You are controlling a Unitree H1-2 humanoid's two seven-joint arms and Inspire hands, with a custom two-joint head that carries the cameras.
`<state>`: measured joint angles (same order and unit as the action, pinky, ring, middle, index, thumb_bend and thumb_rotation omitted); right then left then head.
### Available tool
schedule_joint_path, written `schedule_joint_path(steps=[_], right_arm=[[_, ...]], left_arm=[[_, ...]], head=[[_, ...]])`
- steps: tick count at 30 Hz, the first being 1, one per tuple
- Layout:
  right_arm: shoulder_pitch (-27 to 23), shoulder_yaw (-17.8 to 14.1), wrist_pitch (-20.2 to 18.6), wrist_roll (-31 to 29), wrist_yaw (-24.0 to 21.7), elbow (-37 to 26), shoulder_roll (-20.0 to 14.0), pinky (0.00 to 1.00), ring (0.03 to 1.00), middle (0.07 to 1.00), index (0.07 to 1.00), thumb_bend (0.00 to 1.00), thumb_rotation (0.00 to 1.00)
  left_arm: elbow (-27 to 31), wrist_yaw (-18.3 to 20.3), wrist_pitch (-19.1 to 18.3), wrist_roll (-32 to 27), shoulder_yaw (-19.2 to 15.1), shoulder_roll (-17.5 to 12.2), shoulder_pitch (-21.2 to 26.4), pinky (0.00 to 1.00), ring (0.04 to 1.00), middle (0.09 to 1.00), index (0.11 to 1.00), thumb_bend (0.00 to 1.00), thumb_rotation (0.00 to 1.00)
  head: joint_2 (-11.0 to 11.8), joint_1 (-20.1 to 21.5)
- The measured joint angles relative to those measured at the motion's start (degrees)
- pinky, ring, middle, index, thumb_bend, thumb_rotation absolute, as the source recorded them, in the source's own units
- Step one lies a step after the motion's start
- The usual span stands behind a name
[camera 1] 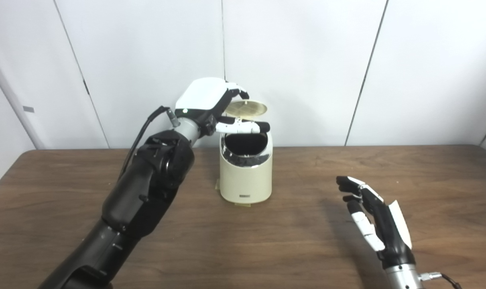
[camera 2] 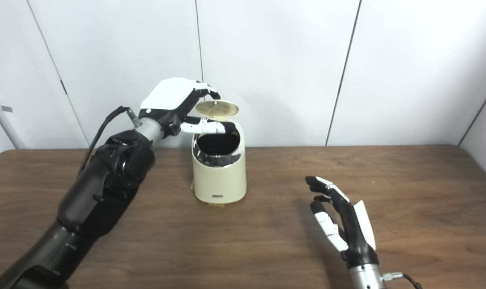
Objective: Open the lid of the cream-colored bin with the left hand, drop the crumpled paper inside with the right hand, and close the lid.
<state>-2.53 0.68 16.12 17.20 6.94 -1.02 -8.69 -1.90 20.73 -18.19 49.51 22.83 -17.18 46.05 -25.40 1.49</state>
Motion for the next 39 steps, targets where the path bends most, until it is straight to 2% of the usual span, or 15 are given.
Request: schedule_joint_path(steps=[2,5,6,7,11,18,19,24,28,34,37,39], right_arm=[[0.0,0.0,0.0,0.02,0.0,0.0,0.0,0.67,0.764,0.785,0.774,0.42,0.97],[-0.01,0.02,0.0,0.32,0.41,0.0,0.0,0.67,0.757,0.778,0.77,0.42,0.98],[-0.02,0.02,-0.02,0.45,0.63,-0.01,0.0,0.67,0.755,0.775,0.768,0.43,0.98],[-0.05,0.03,-0.05,0.66,0.76,-0.01,0.01,0.66,0.753,0.771,0.766,0.42,0.98],[-0.33,0.09,-0.04,1.39,1.27,0.34,0.01,0.66,0.75,0.766,0.762,0.44,0.98],[-1.05,0.2,-0.01,1.98,2.0,1.2,0.01,0.67,0.76,0.779,0.769,0.44,0.98],[-1.06,0.19,-0.01,1.98,2.0,1.2,0.01,0.67,0.761,0.781,0.77,0.44,0.98],[-1.14,0.24,-0.08,2.68,2.23,1.28,-0.01,0.67,0.759,0.778,0.768,0.46,1.0],[-1.12,0.27,-0.27,3.31,2.25,1.15,0.01,0.67,0.766,0.784,0.768,0.47,0.99],[-0.96,0.16,-0.39,3.16,2.18,0.73,0.06,0.67,0.761,0.781,0.764,0.45,0.96],[-0.84,-0.17,-0.37,1.41,1.71,0.72,0.03,0.66,0.762,0.786,0.772,0.43,0.95],[-0.76,-0.58,-0.57,-0.61,1.13,0.63,0.14,0.68,0.769,0.791,0.777,0.46,0.91]], left_arm=[[0.0,-0.01,0.0,0.32,0.0,0.08,0.0,0.9,0.896,0.837,0.754,1.0,0.95],[0.05,-0.05,0.0,0.57,-0.12,0.21,-0.04,0.89,0.797,0.756,0.695,1.0,0.95],[0.07,-0.08,0.03,0.57,-0.19,0.26,-0.06,0.91,0.725,0.687,0.673,1.0,0.96],[0.07,-0.21,0.21,0.56,-0.24,0.27,-0.09,0.91,0.693,0.649,0.659,1.0,0.96],[0.17,-0.47,1.75,0.55,-0.56,0.18,-0.25,0.92,0.653,0.584,0.617,1.0,0.97],[1.75,-0.86,3.22,0.62,-1.54,-0.12,-1.72,0.94,0.434,0.362,0.501,1.0,0.97],[2.32,-0.86,3.47,0.65,-1.59,-0.22,-2.24,0.94,0.424,0.352,0.495,1.0,0.97],[5.68,-0.86,4.36,0.66,-2.26,-0.24,-4.9,0.96,0.441,0.377,0.457,1.0,0.98],[6.61,-0.47,5.17,0.82,-2.29,-0.45,-5.75,0.97,0.477,0.439,0.471,1.0,0.98],[8.32,0.27,5.83,1.04,-2.39,-0.8,-7.65,0.94,0.499,0.453,0.485,0.98,0.95],[8.31,0.6,6.24,1.84,-2.23,-1.34,-8.42,0.93,0.521,0.46,0.497,1.0,0.97],[8.31,0.95,6.43,2.54,-2.1,-1.91,-8.7,0.93,0.543,0.494,0.51,1.0,0.98]], head=[[-0.18,0.0],[-0.18,0.09],[-0.18,0.09],[-0.26,0.26],[-0.53,0.62],[-0.79,0.44],[-0.88,0.44],[-0.97,0.44],[-1.41,0.61],[-2.11,0.53],[-2.37,0.7],[-2.55,0.88]])
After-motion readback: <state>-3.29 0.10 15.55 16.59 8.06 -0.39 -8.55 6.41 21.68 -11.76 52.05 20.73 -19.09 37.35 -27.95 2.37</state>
